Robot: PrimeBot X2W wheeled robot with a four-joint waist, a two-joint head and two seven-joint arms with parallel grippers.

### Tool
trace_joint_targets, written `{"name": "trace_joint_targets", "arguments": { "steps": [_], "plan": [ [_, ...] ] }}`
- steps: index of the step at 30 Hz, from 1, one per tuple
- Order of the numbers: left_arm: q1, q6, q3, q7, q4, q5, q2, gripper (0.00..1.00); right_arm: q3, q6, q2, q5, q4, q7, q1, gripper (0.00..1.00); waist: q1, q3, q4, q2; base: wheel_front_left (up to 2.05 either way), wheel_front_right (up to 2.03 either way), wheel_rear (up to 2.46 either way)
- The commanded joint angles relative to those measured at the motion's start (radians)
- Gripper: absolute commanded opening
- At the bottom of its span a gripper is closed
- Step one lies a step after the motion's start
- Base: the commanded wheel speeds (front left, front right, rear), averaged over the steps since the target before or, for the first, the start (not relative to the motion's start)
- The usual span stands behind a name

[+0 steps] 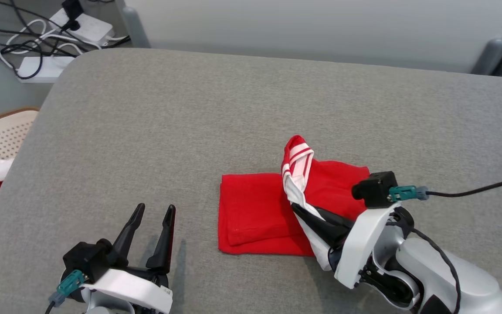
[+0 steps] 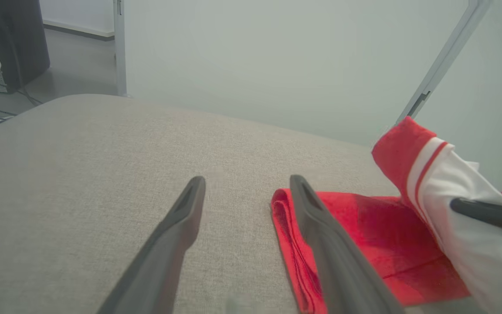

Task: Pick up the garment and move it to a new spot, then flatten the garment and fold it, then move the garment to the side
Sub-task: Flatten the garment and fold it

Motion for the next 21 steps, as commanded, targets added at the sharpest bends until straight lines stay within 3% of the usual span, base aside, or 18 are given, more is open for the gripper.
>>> {"name": "trace_joint_targets", "arguments": {
  "steps": [1, 7, 9, 10, 16, 21],
  "plan": [
    [-0.046, -0.004, 0.024, -0.013, -0.018, -0.009, 0.013, 1.00, 0.012, 0.004, 0.015, 0.001, 0.002, -0.001, -0.024, 0.00, 0.0000, 0.013, 0.044, 0.0000, 0.00, 0.00, 0.00],
    [-0.061, -0.004, -0.003, -0.013, -0.014, -0.021, 0.006, 1.00, 0.053, 0.004, 0.069, -0.011, 0.108, -0.010, -0.075, 0.00, 0.0000, 0.029, 0.097, 0.0000, 0.00, 0.00, 0.00],
    [-0.066, -0.004, -0.009, -0.013, -0.011, -0.021, 0.001, 1.00, 0.064, 0.004, 0.096, -0.017, 0.161, -0.022, -0.096, 0.72, 0.0000, 0.033, 0.110, 0.0000, 0.00, 0.00, 0.00],
    [-0.068, -0.004, -0.010, -0.013, -0.009, -0.022, 0.001, 1.00, 0.070, 0.004, 0.110, -0.020, 0.183, -0.030, -0.106, 1.00, 0.0000, 0.034, 0.113, 0.0000, 0.00, 0.00, 0.00],
    [-0.075, -0.004, -0.005, -0.013, -0.007, -0.024, -0.002, 1.00, 0.073, 0.004, 0.141, 0.005, 0.220, -0.106, -0.161, 1.00, 0.0000, 0.040, 0.112, 0.0000, 0.00, 0.00, 0.00],
    [-0.072, -0.004, 0.013, -0.013, -0.014, -0.017, 0.003, 1.00, -0.007, 0.004, 0.075, 0.038, 0.209, -0.203, -0.211, 1.00, 0.0000, 0.032, 0.073, 0.0000, 0.00, 0.00, 0.00]
  ]
}}
